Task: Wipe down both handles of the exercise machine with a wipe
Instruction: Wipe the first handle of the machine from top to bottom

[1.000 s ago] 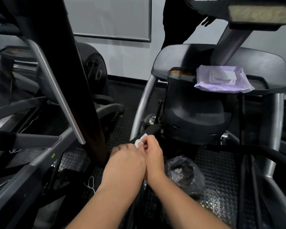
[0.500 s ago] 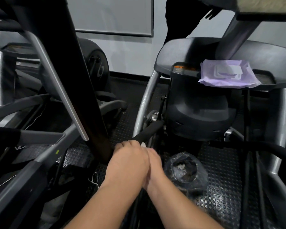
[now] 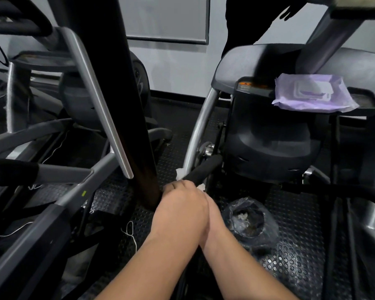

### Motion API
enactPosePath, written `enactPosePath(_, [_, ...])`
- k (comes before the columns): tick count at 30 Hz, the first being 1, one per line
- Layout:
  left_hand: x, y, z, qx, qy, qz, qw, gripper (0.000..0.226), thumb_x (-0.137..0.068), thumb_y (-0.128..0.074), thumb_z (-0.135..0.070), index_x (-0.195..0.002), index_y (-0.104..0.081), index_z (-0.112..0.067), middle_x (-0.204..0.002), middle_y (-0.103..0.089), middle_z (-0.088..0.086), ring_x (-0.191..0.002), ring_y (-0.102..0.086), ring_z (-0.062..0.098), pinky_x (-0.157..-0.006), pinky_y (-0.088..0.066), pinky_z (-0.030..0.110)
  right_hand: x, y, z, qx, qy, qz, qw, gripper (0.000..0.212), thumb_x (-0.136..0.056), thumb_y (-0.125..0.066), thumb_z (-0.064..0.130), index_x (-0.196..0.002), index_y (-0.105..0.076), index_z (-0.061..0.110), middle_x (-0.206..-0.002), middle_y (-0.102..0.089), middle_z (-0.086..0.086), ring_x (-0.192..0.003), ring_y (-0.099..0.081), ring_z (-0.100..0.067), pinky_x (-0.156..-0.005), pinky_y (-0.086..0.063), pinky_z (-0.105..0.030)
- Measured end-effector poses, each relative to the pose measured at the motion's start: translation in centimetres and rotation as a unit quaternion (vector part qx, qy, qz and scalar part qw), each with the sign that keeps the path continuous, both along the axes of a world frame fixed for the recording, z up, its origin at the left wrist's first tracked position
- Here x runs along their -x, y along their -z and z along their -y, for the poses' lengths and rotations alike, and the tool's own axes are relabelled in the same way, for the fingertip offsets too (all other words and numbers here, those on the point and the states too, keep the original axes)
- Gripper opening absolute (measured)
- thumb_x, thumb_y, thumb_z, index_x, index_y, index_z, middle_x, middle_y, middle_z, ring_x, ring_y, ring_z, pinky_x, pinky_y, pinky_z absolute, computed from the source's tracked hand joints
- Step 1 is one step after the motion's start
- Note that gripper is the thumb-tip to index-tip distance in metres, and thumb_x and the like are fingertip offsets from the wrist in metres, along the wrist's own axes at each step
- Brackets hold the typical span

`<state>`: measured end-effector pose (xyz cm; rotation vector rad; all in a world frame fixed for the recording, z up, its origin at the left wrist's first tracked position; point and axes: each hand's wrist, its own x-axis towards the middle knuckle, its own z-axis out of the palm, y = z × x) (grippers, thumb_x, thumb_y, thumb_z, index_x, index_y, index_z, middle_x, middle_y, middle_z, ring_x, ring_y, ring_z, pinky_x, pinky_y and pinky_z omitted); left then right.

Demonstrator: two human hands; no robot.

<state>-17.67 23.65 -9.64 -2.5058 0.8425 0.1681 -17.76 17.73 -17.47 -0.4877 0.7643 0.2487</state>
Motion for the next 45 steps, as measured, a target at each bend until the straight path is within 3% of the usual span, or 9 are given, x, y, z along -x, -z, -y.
enactPosePath(3, [0.0, 0.1, 0.0, 0.005, -0.006, 0.004, 1.0, 0.035, -0.1, -0.033, -0.005, -0.13, -0.049, 0.001, -0.126, -0.054, 0.025, -0.112, -0.056, 0.039, -0.088, -0.043, 0.046, 1.0, -0.5, -0.5, -0.031, -0.01, 0.024, 0.999, 0.044, -0.097, -0.044, 0.016, -0.064, -0.072, 0.009, -0.061, -0.068, -0.009, -0.05, -0.068, -0.02, -0.05, -0.053, -0.023])
enactPosePath(5, [0.0, 0.0, 0.0, 0.003, 0.001, 0.003, 1.0, 0.035, -0.1, -0.033, -0.005, -0.13, -0.048, 0.002, -0.126, -0.054, 0.027, -0.112, -0.056, 0.04, -0.089, -0.044, 0.047, 0.5, -0.9, -0.1, -0.019, -0.017, 0.021, 0.999, 0.027, -0.084, -0.051, 0.013, -0.064, -0.07, 0.011, -0.062, -0.064, -0.008, -0.051, -0.065, -0.02, -0.054, -0.05, -0.027])
enactPosePath(9, [0.2, -0.4, -0.2, -0.008, 0.004, -0.007, 1.0, 0.033, -0.097, -0.04, -0.007, -0.128, -0.047, 0.004, -0.123, -0.054, 0.028, -0.11, -0.057, 0.04, -0.087, -0.046, 0.046, -1.5, 0.8, 1.1, 0.185, 0.037, -0.045, 0.981, 0.032, -0.08, -0.051, 0.004, -0.052, -0.046, 0.019, -0.052, -0.043, -0.001, -0.045, -0.041, -0.015, -0.047, -0.033, -0.029])
enactPosePath(12, [0.3, -0.4, -0.3, 0.006, 0.009, -0.006, 1.0, 0.032, -0.096, -0.038, -0.005, -0.125, -0.047, 0.004, -0.116, -0.056, 0.026, -0.104, -0.058, 0.037, -0.084, -0.048, 0.046, -1.5, 0.8, 0.6, 0.324, 0.043, -0.015, 0.945, 0.009, -0.083, -0.062, 0.007, -0.078, -0.057, 0.013, -0.07, -0.057, -0.005, -0.062, -0.054, -0.018, -0.055, -0.045, -0.033])
enactPosePath(15, [0.3, -0.5, -0.4, 0.015, 0.016, -0.01, 1.0, 0.03, -0.098, -0.036, -0.005, -0.123, -0.048, 0.004, -0.118, -0.054, 0.029, -0.107, -0.056, 0.039, -0.085, -0.046, 0.047, -3.2, 0.7, 2.3, 0.472, 0.028, 0.0, 0.881, 0.008, -0.09, -0.064, 0.008, -0.096, -0.058, 0.01, -0.077, -0.06, 0.0, -0.068, -0.056, -0.016, -0.056, -0.045, -0.019])
enactPosePath(19, [0.2, -0.6, -0.1, 0.025, 0.013, -0.014, 1.0, 0.03, -0.1, -0.031, -0.005, -0.124, -0.047, 0.004, -0.123, -0.052, 0.032, -0.111, -0.054, 0.041, -0.088, -0.044, 0.049, -5.2, 0.1, 4.1, 0.614, -0.112, 0.053, 0.779, 0.008, -0.086, -0.059, 0.016, -0.079, -0.06, 0.019, -0.072, -0.06, 0.005, -0.07, -0.056, -0.017, -0.063, -0.045, -0.034])
enactPosePath(29, [0.1, -0.5, 0.0, 0.029, 0.007, -0.02, 0.999, 0.032, -0.101, -0.028, -0.004, -0.125, -0.047, 0.006, -0.127, -0.049, 0.035, -0.115, -0.053, 0.044, -0.091, -0.043, 0.05, -9.6, -0.4, 6.6, 0.752, -0.341, 0.109, 0.553, 0.014, -0.087, -0.05, 0.018, -0.073, -0.052, 0.022, -0.088, -0.069, -0.005, -0.086, -0.063, -0.031, -0.078, -0.054, -0.044])
enactPosePath(38, [-0.2, -0.4, 0.1, 0.032, -0.002, -0.026, 0.999, 0.032, -0.101, -0.027, -0.005, -0.125, -0.046, 0.005, -0.127, -0.048, 0.033, -0.116, -0.052, 0.042, -0.091, -0.042, 0.049, -11.5, -0.3, 7.0, 0.746, -0.397, 0.11, 0.523, 0.016, -0.088, -0.051, 0.016, -0.094, -0.066, 0.016, -0.104, -0.071, -0.01, -0.101, -0.065, -0.033, -0.087, -0.055, -0.042])
enactPosePath(45, [-0.1, -0.8, 0.2, 0.024, -0.003, -0.029, 0.999, 0.028, -0.1, -0.03, -0.006, -0.123, -0.046, 0.002, -0.124, -0.05, 0.029, -0.113, -0.052, 0.04, -0.09, -0.043, 0.049, -9.4, 0.9, 7.5, 0.71, -0.28, 0.072, 0.642, 0.004, -0.082, -0.054, 0.02, -0.083, -0.053, 0.017, -0.089, -0.069, -0.009, -0.086, -0.062, -0.031, -0.073, -0.049, -0.041])
